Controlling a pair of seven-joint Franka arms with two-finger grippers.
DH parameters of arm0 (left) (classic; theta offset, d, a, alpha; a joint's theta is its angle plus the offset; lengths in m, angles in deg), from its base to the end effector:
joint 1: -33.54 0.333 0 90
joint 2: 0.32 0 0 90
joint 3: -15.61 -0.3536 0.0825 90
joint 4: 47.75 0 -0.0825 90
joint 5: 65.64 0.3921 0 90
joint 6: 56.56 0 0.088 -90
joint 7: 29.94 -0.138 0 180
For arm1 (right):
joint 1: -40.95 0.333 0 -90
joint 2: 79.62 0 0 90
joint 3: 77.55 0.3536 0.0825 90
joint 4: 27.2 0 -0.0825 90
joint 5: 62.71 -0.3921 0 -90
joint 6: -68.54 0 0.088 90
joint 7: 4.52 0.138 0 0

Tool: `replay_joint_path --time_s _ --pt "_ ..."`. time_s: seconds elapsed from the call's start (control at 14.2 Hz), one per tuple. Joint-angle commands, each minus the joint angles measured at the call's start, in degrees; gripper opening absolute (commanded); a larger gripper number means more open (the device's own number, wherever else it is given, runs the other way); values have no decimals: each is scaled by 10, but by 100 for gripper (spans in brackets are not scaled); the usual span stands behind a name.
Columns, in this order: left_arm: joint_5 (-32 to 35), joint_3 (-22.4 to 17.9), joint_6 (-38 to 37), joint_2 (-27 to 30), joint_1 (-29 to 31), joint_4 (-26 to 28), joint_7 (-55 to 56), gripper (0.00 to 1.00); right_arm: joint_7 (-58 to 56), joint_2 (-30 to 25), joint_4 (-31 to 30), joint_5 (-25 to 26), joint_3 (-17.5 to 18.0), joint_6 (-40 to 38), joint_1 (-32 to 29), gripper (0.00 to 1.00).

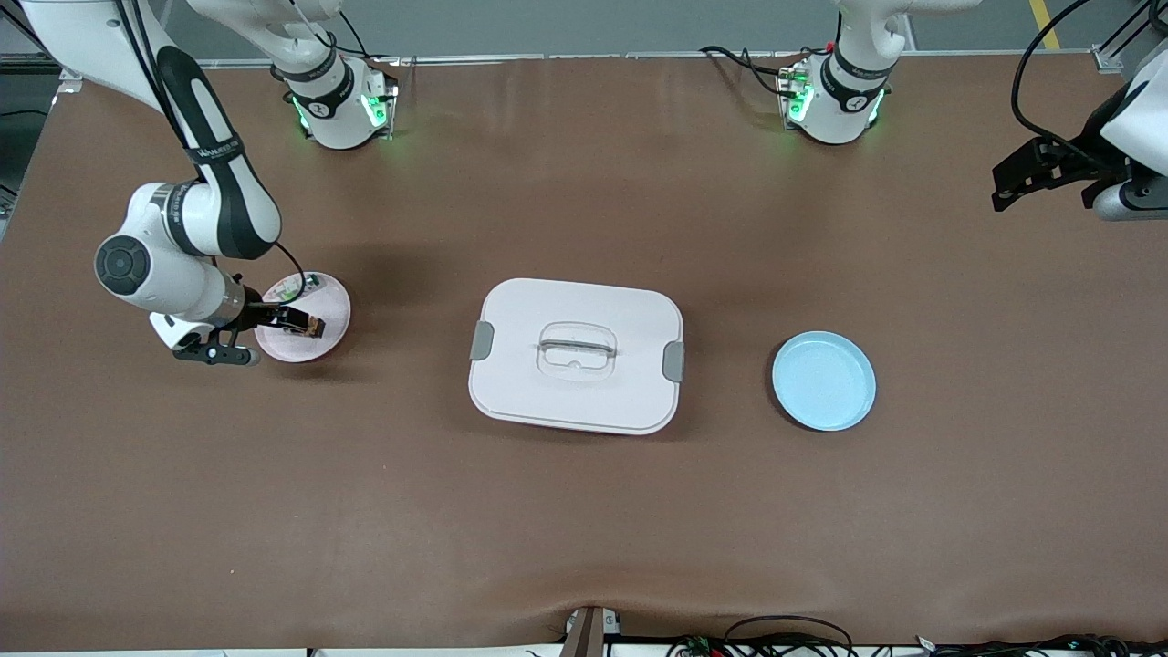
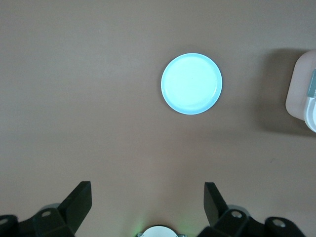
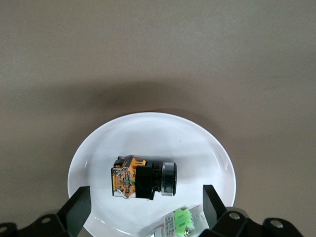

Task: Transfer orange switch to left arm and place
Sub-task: 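Lower the right gripper and close it on the orange switch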

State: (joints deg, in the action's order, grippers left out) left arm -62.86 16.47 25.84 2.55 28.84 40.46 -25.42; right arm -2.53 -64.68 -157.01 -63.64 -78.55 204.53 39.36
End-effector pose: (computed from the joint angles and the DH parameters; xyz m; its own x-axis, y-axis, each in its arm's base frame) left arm 0.5278 -0.0444 0.6622 0.9988 -0.0117 -0.0471 -0.0142 -0.9985 -0.0530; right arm 0.5300 -0.0236 0.2310 0.9841 -0.0911 -0.1523 -0.0921 -0.9958 0.0004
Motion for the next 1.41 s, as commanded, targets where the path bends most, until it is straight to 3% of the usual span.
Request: replay_joint_path --time_s 0.0,1.34 --pt "-3 0 -11 5 3 -4 -13 100 15 18 0 9 1 7 5 100" --pt "-2 0 -22 6 3 -4 -13 100 19 72 -2 10 0 54 10 100"
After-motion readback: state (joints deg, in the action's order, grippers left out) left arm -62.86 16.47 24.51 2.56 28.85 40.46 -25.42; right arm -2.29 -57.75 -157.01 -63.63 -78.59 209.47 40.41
